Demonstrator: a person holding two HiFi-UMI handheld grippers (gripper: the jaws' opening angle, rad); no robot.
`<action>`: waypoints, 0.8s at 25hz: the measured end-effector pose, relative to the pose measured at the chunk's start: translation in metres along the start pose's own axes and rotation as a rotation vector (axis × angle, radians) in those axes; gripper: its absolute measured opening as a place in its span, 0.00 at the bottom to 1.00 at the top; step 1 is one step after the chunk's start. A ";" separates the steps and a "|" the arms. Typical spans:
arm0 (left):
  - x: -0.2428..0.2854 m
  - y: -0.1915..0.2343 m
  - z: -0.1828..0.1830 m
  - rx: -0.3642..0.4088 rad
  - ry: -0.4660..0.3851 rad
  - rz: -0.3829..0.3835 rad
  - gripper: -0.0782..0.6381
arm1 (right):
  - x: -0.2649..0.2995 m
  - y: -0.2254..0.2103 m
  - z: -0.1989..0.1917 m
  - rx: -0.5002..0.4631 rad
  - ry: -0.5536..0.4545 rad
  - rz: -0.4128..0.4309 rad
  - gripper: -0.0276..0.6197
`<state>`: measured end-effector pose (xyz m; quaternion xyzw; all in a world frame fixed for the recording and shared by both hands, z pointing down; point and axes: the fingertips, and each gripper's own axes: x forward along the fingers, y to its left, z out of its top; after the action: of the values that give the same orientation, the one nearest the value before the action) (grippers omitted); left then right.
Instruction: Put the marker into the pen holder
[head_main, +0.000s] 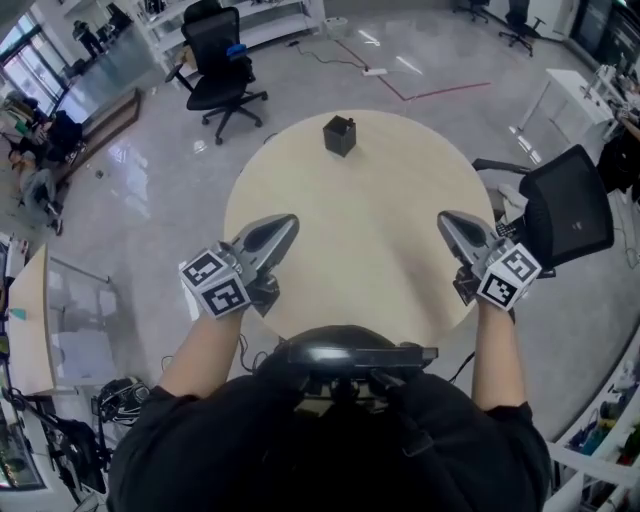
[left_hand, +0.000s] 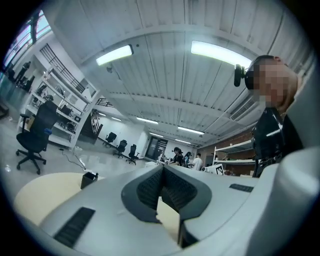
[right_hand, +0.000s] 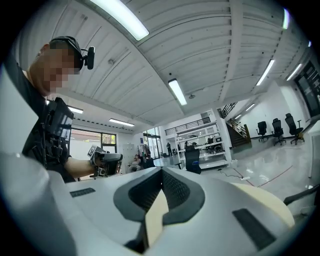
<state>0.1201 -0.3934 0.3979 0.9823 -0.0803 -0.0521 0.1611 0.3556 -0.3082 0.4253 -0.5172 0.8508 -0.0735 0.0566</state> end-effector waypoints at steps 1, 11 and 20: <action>-0.004 -0.004 0.004 0.003 -0.010 0.002 0.10 | 0.000 0.004 0.001 0.004 0.001 0.009 0.05; -0.049 -0.003 0.047 0.074 -0.031 -0.083 0.11 | 0.035 0.075 0.025 0.028 -0.019 -0.008 0.05; -0.064 0.021 0.043 0.048 0.004 -0.177 0.11 | 0.066 0.099 0.016 0.050 -0.031 -0.078 0.05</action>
<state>0.0490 -0.4154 0.3693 0.9892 0.0057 -0.0622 0.1322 0.2415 -0.3230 0.3897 -0.5496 0.8268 -0.0889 0.0798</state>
